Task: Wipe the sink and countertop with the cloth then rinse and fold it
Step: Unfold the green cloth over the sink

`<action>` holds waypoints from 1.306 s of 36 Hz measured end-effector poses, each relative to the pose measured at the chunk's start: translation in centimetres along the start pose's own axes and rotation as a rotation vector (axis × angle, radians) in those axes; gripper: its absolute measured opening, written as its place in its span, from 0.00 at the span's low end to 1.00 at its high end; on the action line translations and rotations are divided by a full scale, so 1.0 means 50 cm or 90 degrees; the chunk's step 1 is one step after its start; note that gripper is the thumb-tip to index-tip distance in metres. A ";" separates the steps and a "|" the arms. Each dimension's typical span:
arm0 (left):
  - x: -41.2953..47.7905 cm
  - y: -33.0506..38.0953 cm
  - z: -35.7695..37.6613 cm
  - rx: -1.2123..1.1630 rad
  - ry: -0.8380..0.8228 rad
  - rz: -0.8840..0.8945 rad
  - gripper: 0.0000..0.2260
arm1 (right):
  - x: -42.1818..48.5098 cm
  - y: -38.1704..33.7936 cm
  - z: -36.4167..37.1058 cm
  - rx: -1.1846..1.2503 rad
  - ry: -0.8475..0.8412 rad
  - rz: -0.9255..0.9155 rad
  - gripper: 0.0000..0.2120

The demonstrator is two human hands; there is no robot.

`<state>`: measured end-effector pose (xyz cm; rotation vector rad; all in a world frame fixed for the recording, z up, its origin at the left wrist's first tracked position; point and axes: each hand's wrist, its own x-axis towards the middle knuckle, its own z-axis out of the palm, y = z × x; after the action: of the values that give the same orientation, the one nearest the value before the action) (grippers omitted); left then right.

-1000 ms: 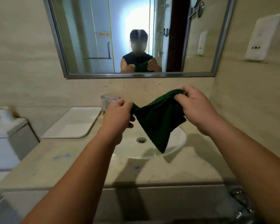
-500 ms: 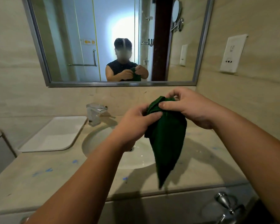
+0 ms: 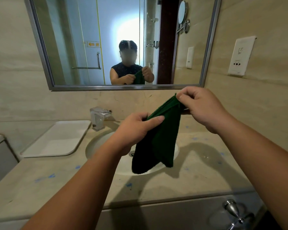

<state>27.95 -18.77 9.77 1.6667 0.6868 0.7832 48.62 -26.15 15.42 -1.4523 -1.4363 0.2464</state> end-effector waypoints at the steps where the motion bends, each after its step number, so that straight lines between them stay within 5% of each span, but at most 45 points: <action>1: -0.002 0.004 -0.005 0.005 -0.013 0.002 0.21 | 0.003 -0.007 0.002 0.001 0.022 -0.004 0.10; 9: -0.003 0.022 -0.031 0.080 -0.099 -0.015 0.23 | 0.033 -0.046 -0.006 -0.030 0.085 0.029 0.14; 14: -0.009 0.014 -0.036 0.063 -0.053 -0.017 0.09 | 0.038 -0.050 -0.042 -0.025 0.061 0.132 0.13; 17: -0.015 0.032 -0.034 -0.073 -0.024 -0.011 0.06 | 0.040 -0.029 -0.079 -0.180 0.031 0.212 0.09; 20: -0.011 0.064 -0.026 -0.147 -0.003 0.018 0.07 | 0.027 -0.015 -0.102 -0.476 -0.150 0.292 0.08; 22: -0.006 0.088 -0.014 -0.148 -0.014 0.037 0.07 | 0.020 -0.014 -0.102 -0.569 -0.231 0.235 0.11; 24: 0.000 0.113 0.002 -0.131 -0.013 0.045 0.06 | 0.007 -0.027 -0.090 -0.502 -0.254 0.145 0.13; 29: 0.026 0.158 0.031 -0.144 0.065 0.072 0.06 | -0.021 -0.048 -0.049 0.002 -0.286 0.151 0.26; 41: 0.062 0.202 -0.015 -0.283 0.195 0.140 0.12 | -0.058 -0.009 0.068 0.074 -0.354 0.137 0.11; 44: 0.071 0.177 -0.034 -0.098 0.276 0.109 0.15 | -0.065 -0.009 0.039 0.161 -0.293 0.172 0.09; 47: 0.064 0.137 -0.022 0.073 0.187 0.033 0.29 | -0.061 -0.013 -0.007 0.316 -0.164 0.220 0.11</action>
<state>29.34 -17.09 17.09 1.6941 0.9090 1.0555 47.70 -29.01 14.57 -1.2708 -1.1969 0.9658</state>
